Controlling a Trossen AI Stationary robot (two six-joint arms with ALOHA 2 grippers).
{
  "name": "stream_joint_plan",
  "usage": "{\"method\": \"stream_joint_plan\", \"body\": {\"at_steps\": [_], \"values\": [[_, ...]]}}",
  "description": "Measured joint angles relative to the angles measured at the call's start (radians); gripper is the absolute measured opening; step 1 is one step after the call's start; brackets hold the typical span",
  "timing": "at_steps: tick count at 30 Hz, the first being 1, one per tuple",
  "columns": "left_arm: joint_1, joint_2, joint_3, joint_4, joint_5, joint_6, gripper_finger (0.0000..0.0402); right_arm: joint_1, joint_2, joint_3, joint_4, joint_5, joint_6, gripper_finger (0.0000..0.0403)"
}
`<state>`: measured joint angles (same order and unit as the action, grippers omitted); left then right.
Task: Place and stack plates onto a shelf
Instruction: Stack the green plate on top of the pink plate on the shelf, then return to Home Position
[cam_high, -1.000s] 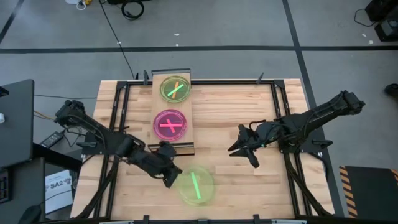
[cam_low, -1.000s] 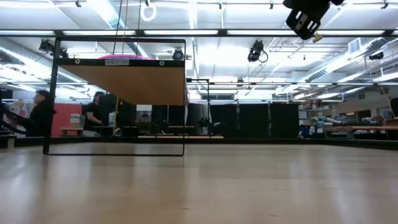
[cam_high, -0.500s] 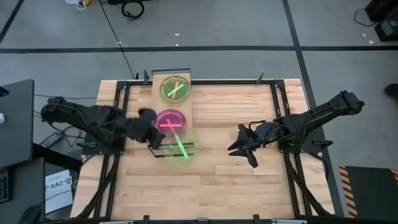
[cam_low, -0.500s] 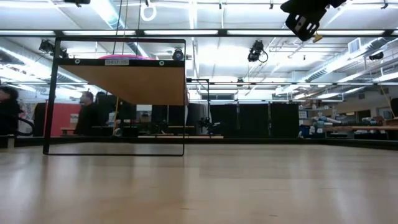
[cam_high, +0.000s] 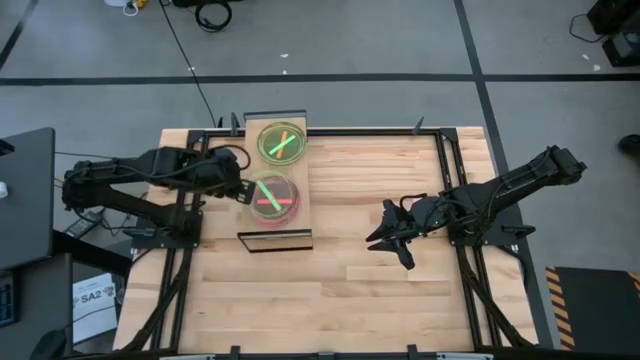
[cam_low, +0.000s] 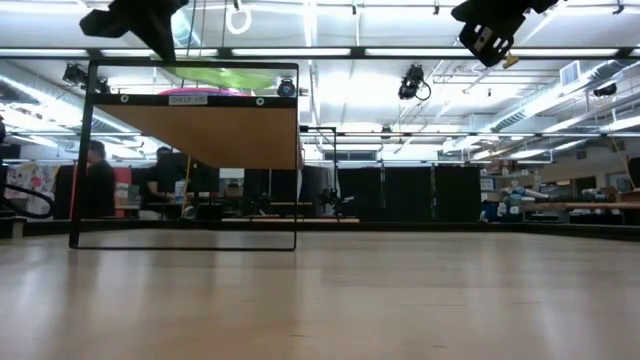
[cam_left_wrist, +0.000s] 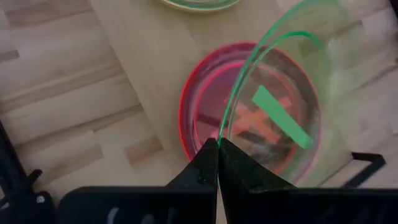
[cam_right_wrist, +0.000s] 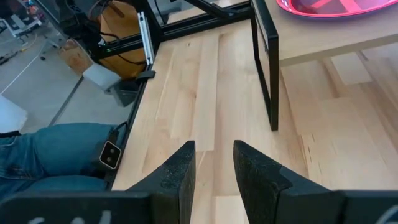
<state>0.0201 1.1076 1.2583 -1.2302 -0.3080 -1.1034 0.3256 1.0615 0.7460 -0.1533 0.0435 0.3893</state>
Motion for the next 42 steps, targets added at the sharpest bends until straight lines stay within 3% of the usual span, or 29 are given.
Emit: {"method": "stream_joint_plan", "body": {"at_steps": [14, 42], "values": [[0.058, 0.069, 0.000, 0.005, 0.043, 0.024, 0.0009, 0.000, 0.000, 0.000, -0.004, 0.000, 0.000, 0.0115], [0.058, 0.092, 0.001, 0.005, 0.043, 0.059, 0.0106, 0.000, 0.000, 0.000, 0.001, 0.000, 0.000, 0.0115]]}}
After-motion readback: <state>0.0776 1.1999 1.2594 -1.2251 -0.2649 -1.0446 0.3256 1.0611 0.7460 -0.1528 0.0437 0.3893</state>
